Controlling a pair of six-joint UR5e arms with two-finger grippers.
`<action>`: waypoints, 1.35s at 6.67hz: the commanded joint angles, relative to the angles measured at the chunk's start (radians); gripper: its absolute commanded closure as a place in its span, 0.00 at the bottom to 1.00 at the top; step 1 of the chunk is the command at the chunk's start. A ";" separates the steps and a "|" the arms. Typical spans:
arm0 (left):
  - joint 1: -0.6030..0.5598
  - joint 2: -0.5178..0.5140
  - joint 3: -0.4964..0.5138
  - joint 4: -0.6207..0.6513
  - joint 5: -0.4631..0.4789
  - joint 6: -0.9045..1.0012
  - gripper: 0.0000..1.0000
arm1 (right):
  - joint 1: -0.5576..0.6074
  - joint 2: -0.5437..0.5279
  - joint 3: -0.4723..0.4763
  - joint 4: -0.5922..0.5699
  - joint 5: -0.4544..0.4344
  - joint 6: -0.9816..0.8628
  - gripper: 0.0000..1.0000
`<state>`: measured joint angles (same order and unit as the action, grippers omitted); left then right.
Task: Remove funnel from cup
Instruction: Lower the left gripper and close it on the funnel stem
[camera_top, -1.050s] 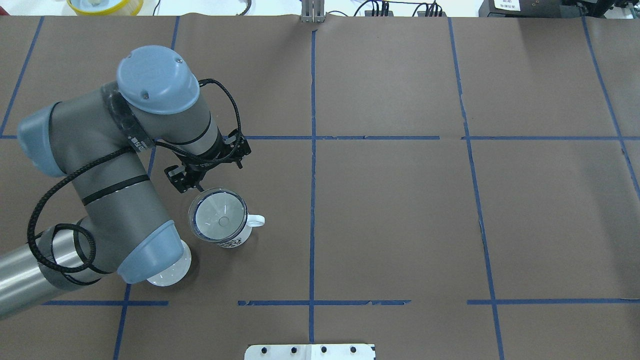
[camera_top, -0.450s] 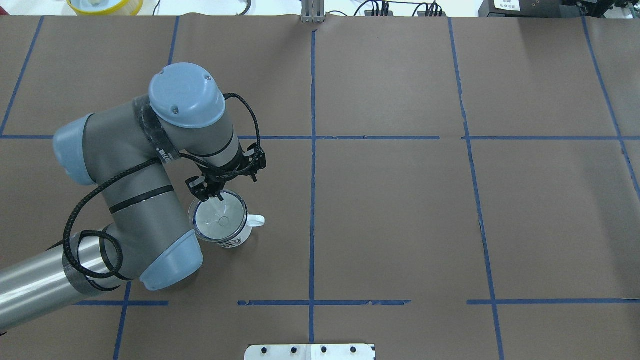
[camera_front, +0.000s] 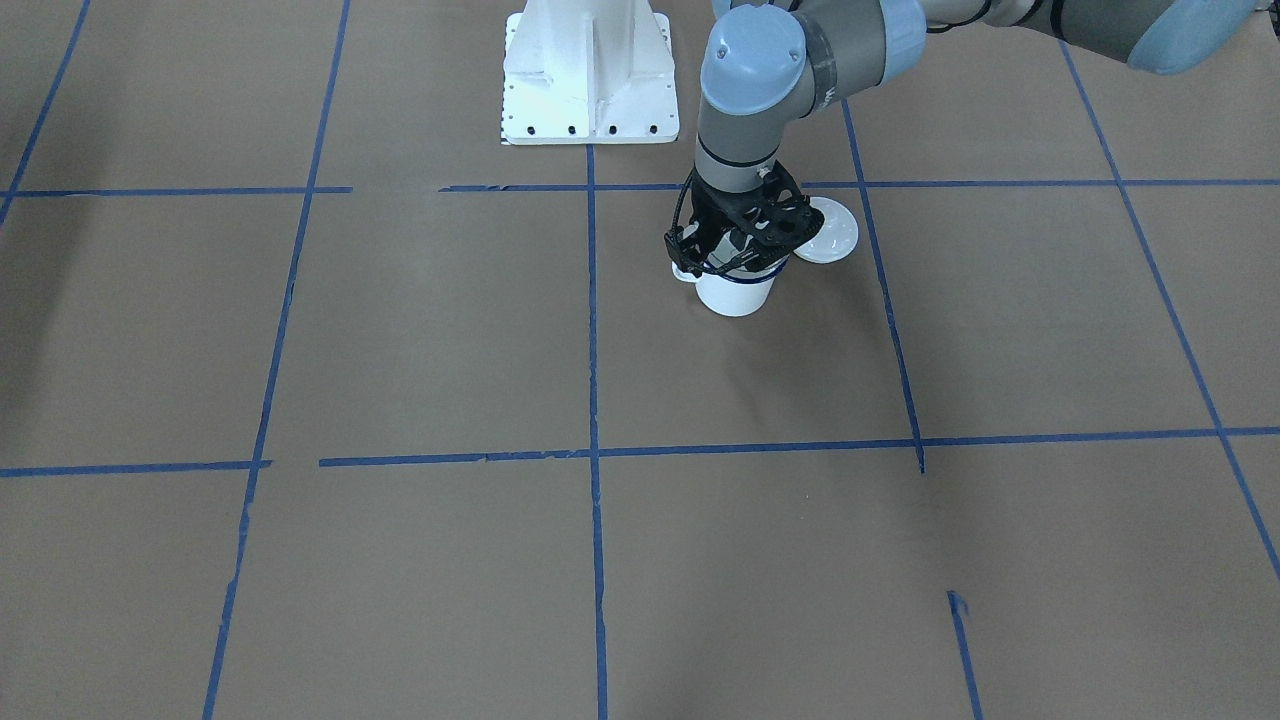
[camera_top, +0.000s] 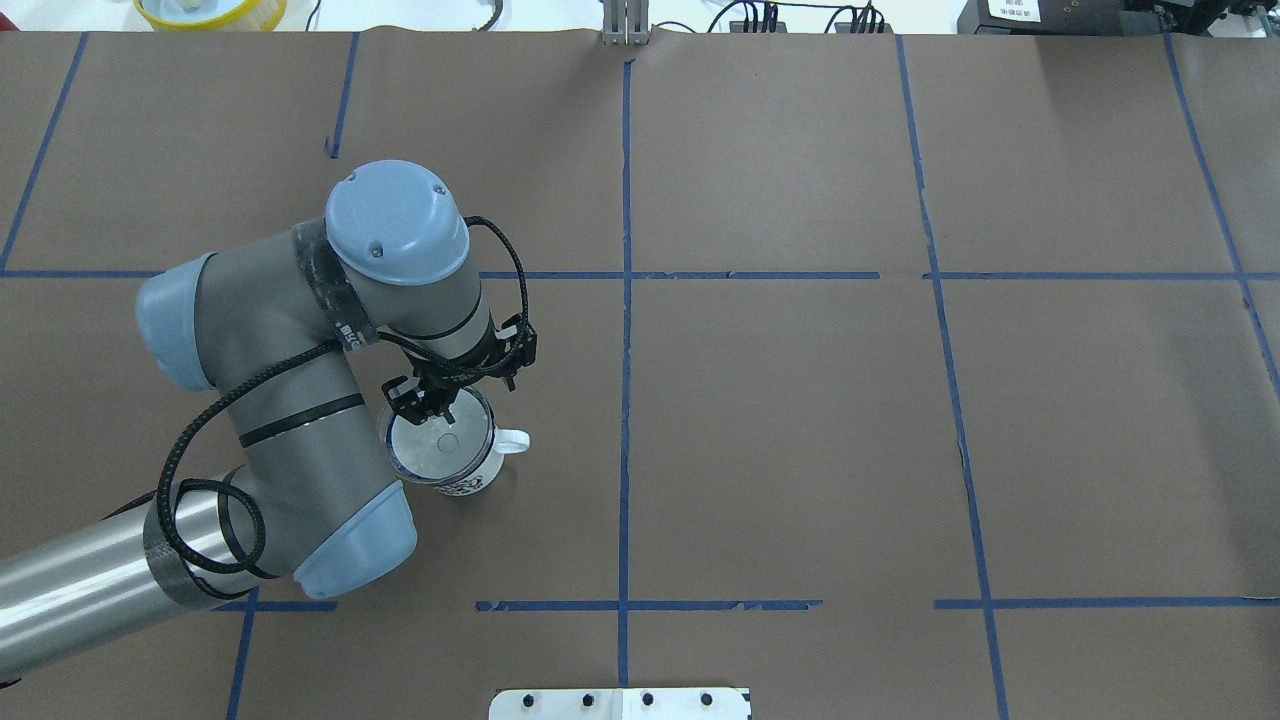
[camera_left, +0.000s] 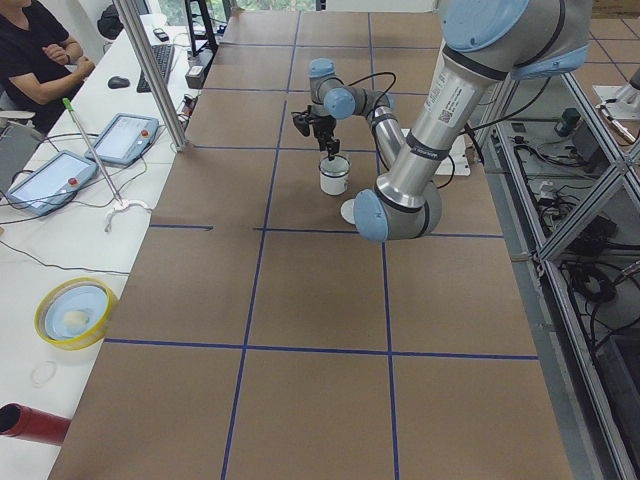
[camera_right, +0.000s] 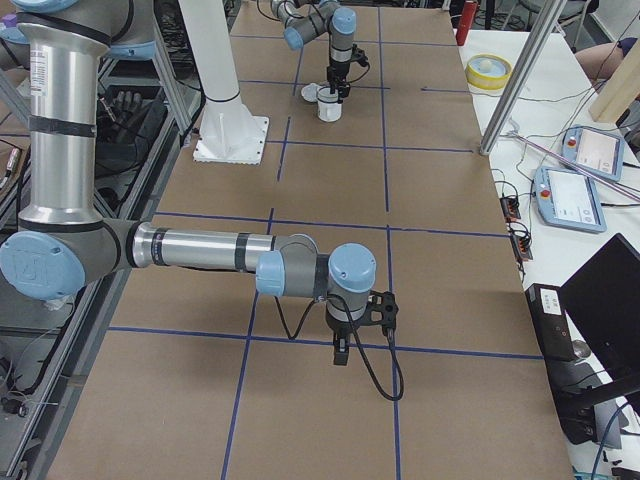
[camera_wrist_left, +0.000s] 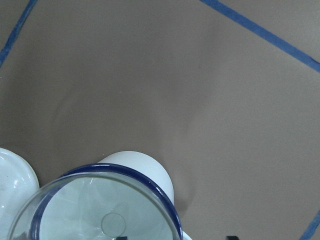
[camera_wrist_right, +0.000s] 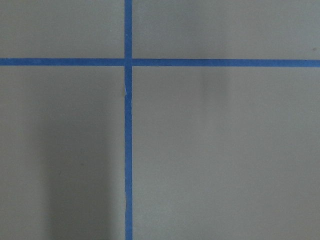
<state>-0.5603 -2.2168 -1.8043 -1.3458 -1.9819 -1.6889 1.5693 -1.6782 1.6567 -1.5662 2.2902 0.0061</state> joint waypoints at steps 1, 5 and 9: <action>0.003 -0.004 0.006 -0.001 -0.002 0.000 0.62 | 0.000 0.000 0.000 0.000 0.000 0.000 0.00; 0.000 -0.011 -0.025 0.013 0.000 0.000 1.00 | 0.000 0.000 0.000 0.000 0.000 0.000 0.00; -0.077 -0.096 -0.187 0.254 0.015 0.011 1.00 | 0.000 0.000 0.000 0.000 0.000 0.000 0.00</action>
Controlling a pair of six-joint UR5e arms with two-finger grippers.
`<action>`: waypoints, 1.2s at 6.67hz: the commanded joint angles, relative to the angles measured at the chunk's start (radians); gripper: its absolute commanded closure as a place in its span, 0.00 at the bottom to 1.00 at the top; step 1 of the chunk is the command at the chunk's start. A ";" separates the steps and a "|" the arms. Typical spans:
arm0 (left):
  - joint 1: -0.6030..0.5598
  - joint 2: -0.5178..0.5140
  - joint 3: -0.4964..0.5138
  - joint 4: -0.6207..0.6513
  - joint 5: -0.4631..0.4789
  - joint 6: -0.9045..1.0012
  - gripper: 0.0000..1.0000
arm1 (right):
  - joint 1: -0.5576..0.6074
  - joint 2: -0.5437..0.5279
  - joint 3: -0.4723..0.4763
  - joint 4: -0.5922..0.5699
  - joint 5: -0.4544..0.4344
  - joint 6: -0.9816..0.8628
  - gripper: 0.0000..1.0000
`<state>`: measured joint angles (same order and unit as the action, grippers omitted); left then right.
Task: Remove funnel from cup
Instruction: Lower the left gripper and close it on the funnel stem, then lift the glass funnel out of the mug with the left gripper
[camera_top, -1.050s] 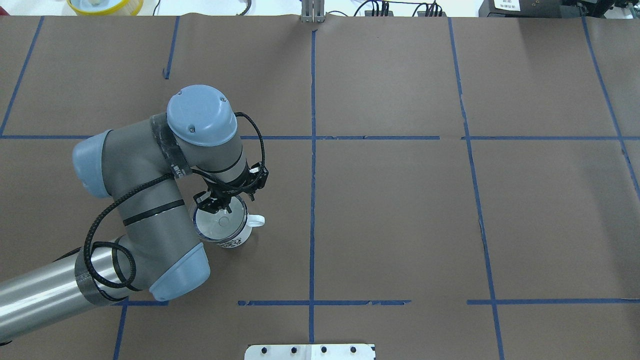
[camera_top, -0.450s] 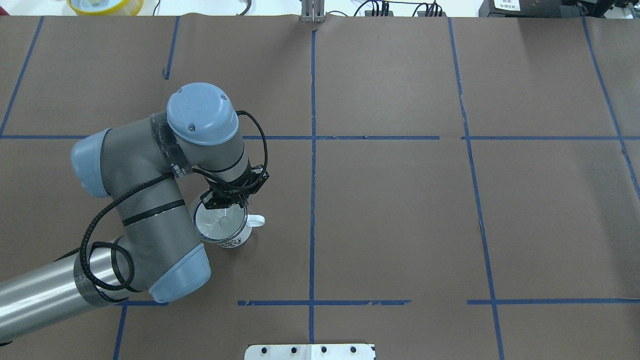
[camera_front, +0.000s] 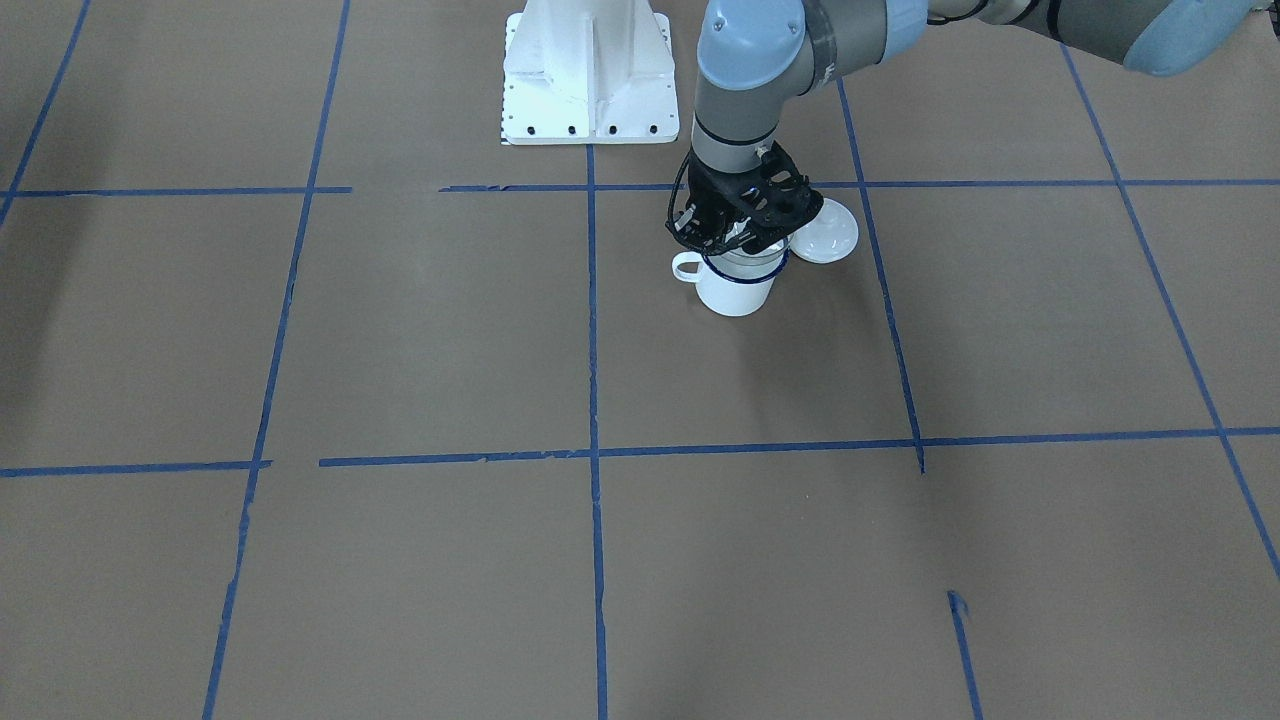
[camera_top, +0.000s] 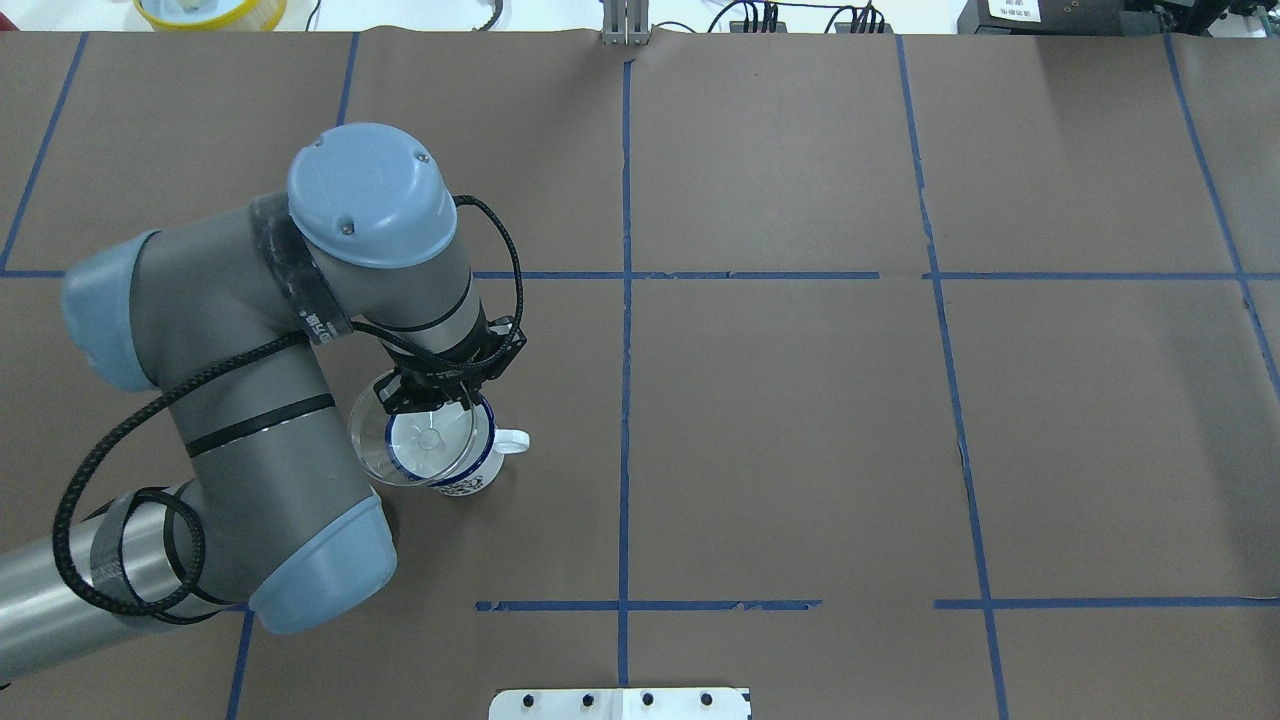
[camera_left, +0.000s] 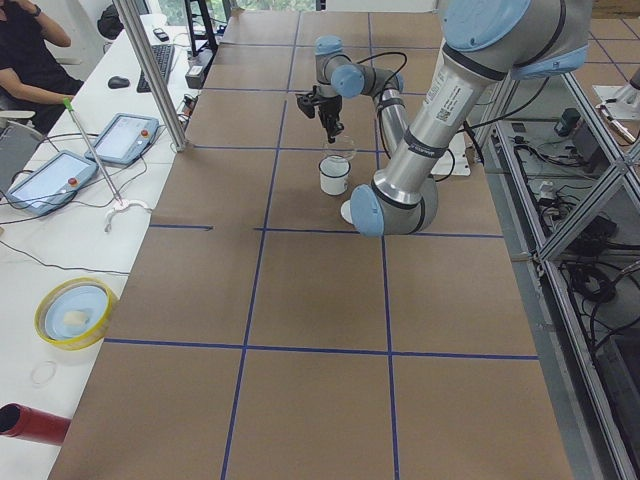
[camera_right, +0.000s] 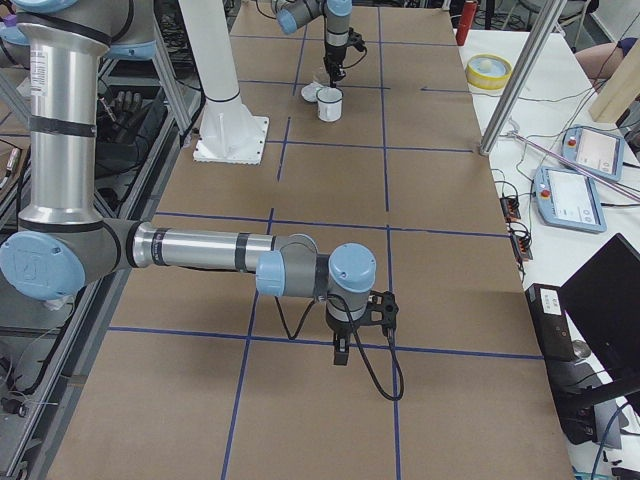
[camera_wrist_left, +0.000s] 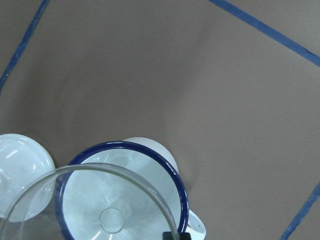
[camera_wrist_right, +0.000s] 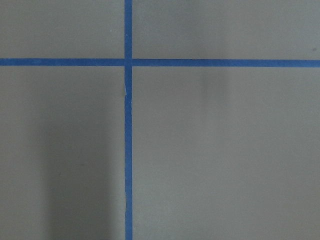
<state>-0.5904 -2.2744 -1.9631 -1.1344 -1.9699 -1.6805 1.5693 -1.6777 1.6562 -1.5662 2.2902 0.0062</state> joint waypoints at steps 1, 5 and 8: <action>-0.092 -0.043 -0.028 0.026 0.026 -0.002 1.00 | 0.000 -0.001 0.000 0.000 0.000 0.000 0.00; -0.222 0.076 0.194 -0.710 0.090 -0.284 1.00 | 0.000 -0.001 0.000 0.000 0.000 0.000 0.00; -0.215 0.105 0.555 -1.328 0.347 -0.428 1.00 | 0.000 -0.001 -0.001 0.000 0.000 0.000 0.00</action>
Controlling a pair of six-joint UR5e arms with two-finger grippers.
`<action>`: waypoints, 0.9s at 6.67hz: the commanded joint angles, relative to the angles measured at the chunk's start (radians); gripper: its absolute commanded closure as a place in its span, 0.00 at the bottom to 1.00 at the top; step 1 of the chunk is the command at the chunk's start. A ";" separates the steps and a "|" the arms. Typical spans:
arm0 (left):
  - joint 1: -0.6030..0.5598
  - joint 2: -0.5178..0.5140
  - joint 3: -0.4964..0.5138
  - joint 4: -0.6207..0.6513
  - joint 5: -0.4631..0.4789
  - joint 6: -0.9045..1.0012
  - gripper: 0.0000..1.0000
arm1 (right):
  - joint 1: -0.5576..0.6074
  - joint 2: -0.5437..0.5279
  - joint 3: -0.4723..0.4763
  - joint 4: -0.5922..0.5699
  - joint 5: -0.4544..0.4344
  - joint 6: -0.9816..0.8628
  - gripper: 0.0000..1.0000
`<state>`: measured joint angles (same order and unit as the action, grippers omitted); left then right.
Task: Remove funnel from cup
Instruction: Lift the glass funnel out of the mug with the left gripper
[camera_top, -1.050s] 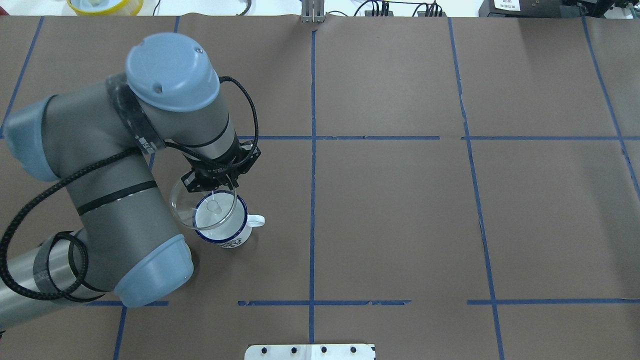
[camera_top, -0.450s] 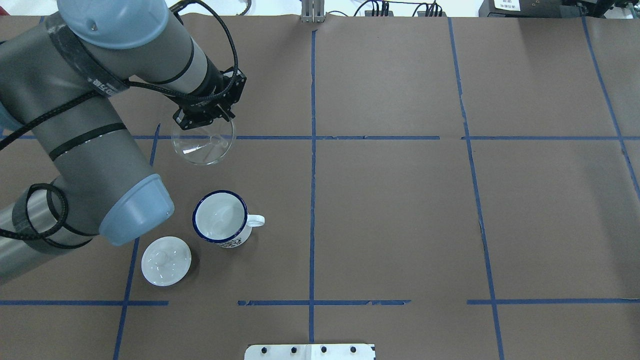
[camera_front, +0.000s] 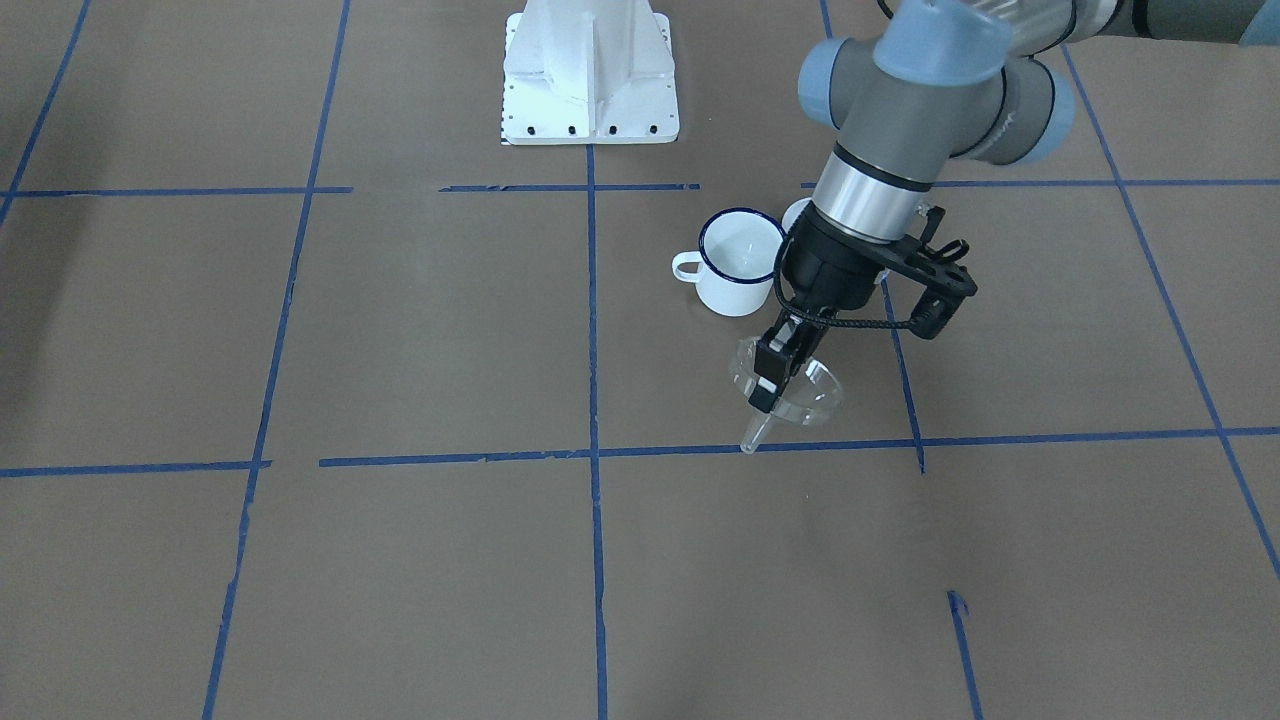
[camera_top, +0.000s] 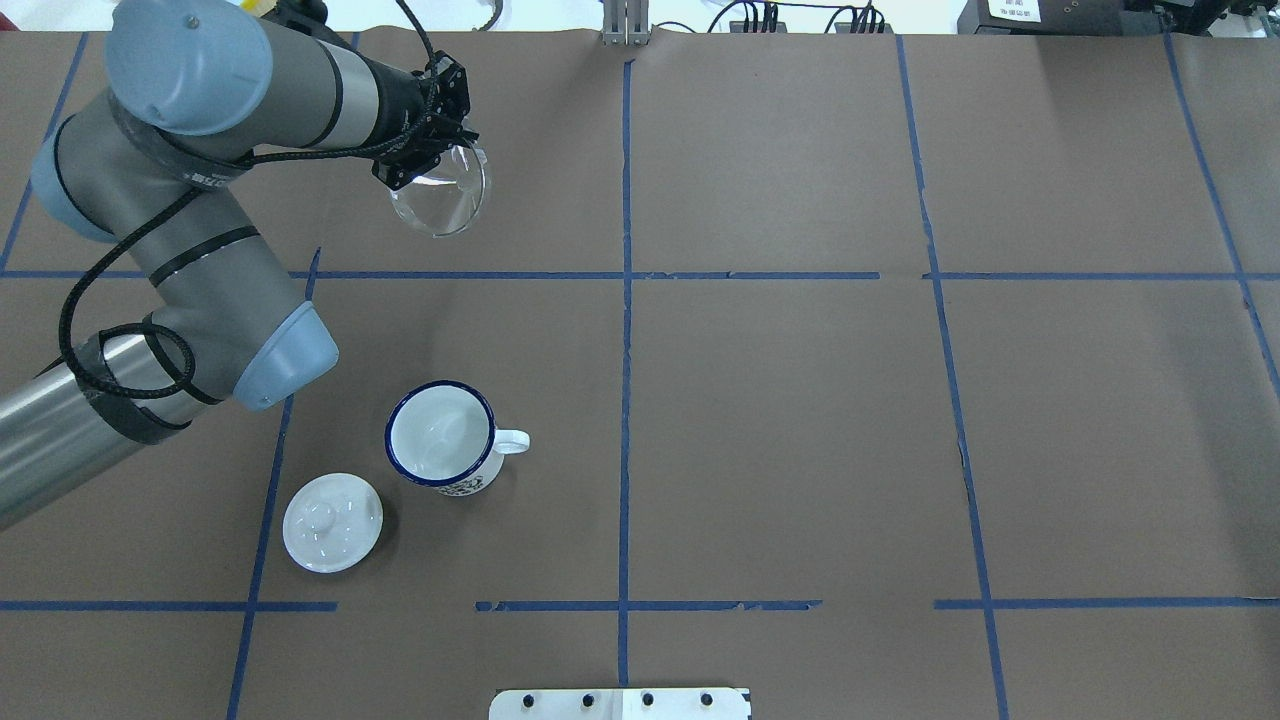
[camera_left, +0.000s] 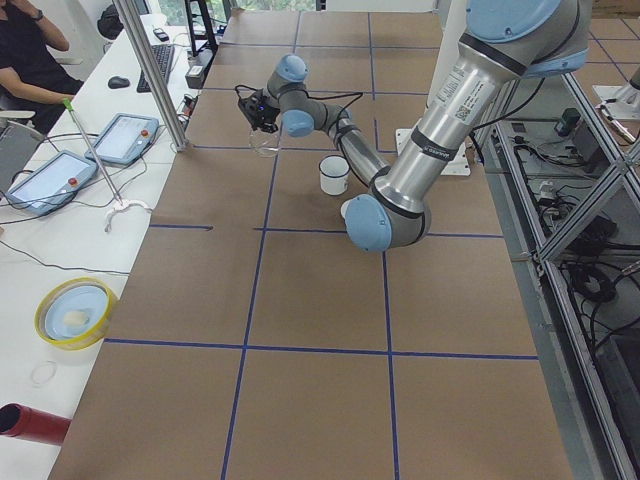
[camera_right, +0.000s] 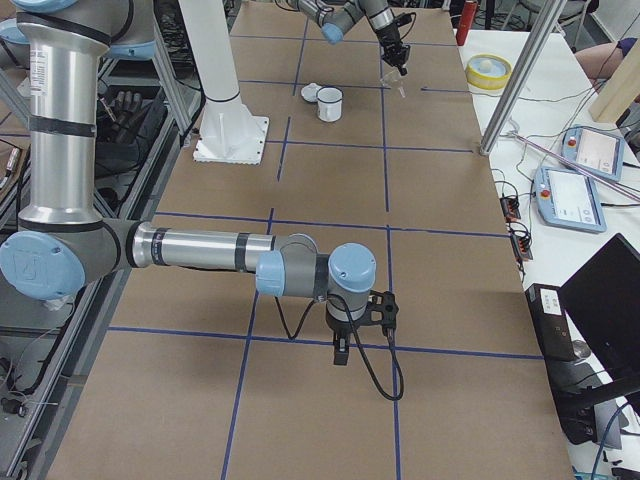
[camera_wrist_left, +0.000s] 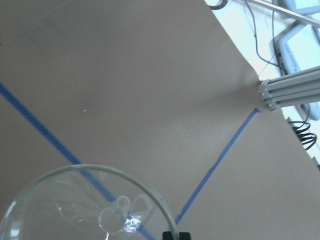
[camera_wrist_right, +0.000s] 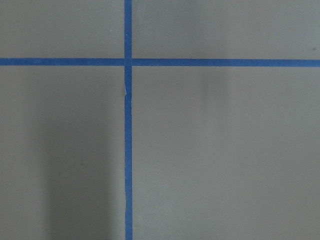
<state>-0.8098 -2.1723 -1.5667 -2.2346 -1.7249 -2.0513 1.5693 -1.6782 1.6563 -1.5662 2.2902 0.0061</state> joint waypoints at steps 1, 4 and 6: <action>0.014 0.006 0.212 -0.278 0.167 -0.067 1.00 | 0.000 0.002 -0.001 0.000 0.000 0.000 0.00; 0.026 0.031 0.318 -0.538 0.235 -0.144 1.00 | 0.000 0.000 -0.001 0.000 0.000 0.000 0.00; 0.076 0.065 0.323 -0.600 0.257 -0.167 1.00 | 0.000 0.000 -0.001 0.000 0.000 0.000 0.00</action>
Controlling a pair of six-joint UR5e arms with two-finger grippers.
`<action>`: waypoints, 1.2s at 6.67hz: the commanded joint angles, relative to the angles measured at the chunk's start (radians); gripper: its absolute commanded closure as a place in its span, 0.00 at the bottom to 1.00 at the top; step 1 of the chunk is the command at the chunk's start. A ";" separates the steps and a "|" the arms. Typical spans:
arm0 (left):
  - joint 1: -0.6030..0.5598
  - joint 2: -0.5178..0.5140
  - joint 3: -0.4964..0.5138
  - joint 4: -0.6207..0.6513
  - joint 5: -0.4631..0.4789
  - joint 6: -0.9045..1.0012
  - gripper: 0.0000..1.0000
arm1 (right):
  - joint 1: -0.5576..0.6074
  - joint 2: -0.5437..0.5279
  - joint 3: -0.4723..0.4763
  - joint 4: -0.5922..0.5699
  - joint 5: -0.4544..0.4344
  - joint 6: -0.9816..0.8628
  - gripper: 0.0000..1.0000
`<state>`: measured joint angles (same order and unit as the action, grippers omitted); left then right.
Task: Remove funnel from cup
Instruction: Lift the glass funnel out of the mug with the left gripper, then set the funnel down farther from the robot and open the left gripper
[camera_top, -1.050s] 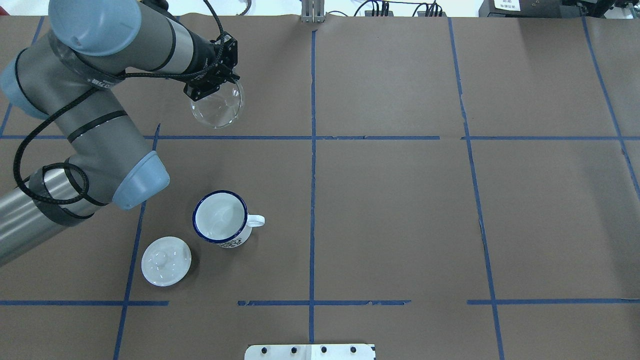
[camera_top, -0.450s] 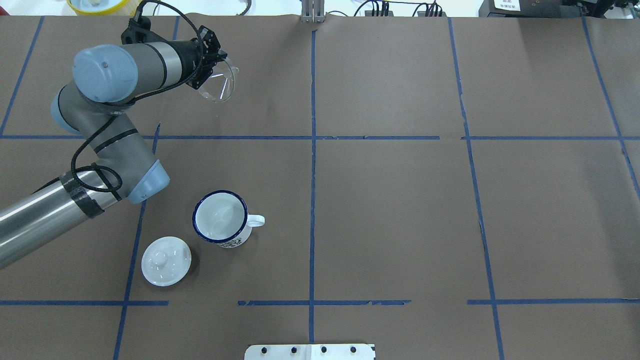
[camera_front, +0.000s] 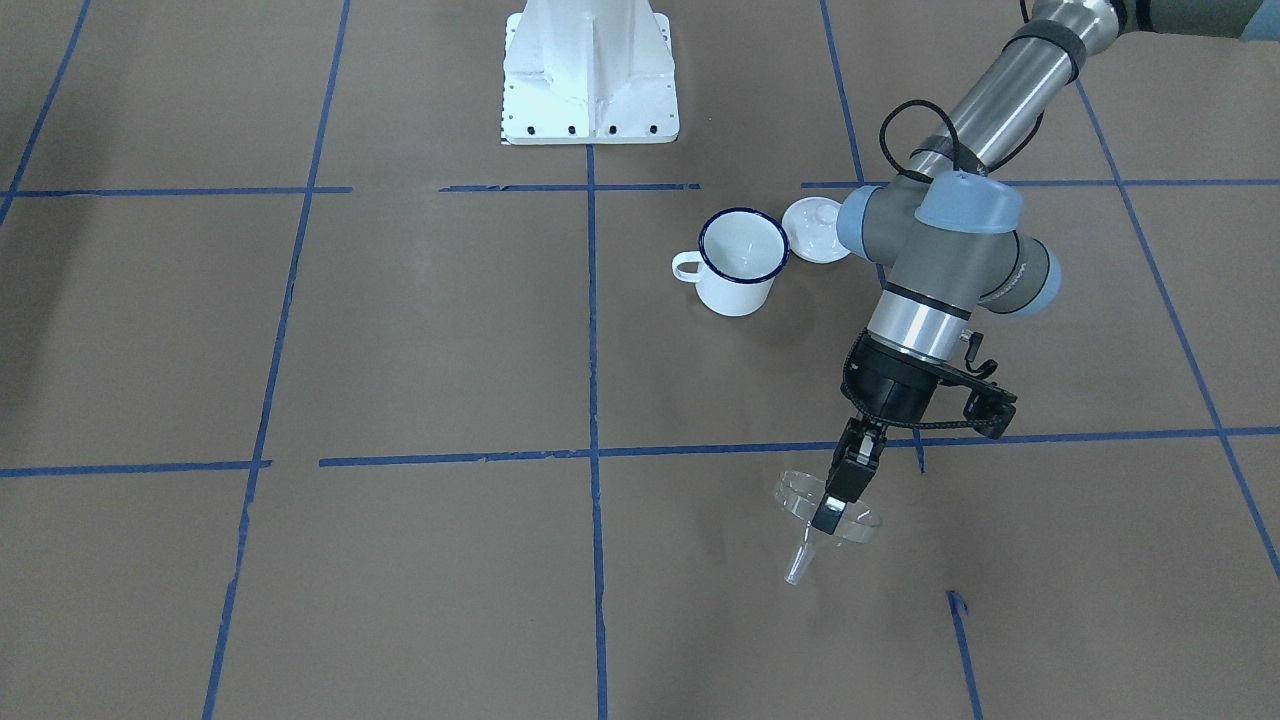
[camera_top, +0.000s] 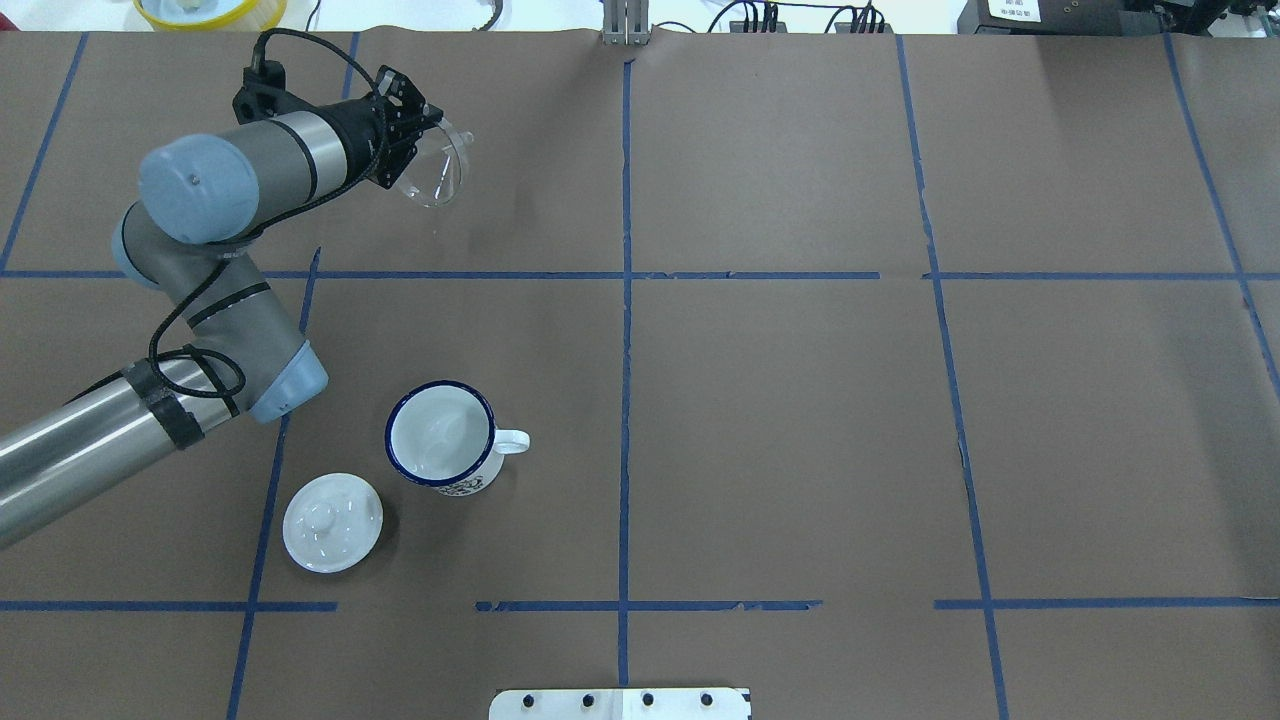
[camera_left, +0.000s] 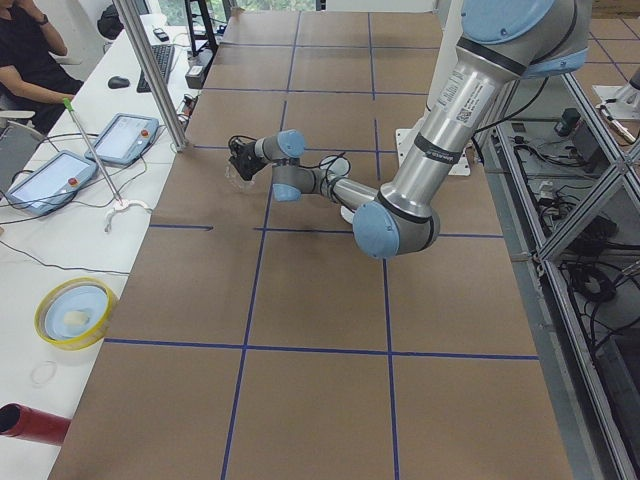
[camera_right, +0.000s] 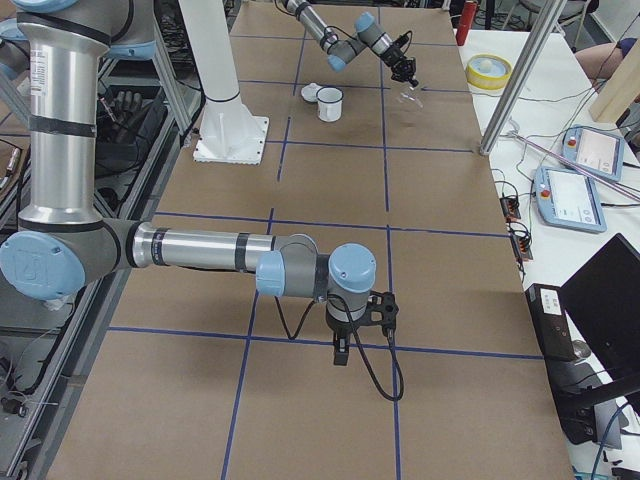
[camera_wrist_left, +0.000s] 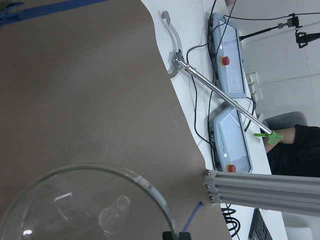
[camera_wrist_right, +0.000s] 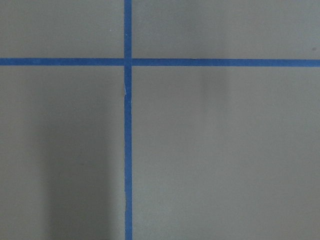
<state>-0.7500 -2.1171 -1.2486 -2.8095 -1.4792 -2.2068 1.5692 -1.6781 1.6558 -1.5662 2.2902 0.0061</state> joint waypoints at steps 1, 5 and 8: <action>0.020 0.011 0.021 -0.025 0.011 -0.011 1.00 | 0.000 0.000 0.001 0.000 0.000 0.000 0.00; 0.023 0.011 0.038 -0.027 0.010 -0.016 0.95 | 0.000 0.000 0.001 0.000 0.000 0.000 0.00; 0.024 0.014 0.046 -0.013 -0.003 0.054 0.00 | 0.000 0.000 -0.001 0.000 0.000 0.000 0.00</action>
<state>-0.7251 -2.1041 -1.2017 -2.8283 -1.4784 -2.1868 1.5693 -1.6782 1.6564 -1.5662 2.2902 0.0062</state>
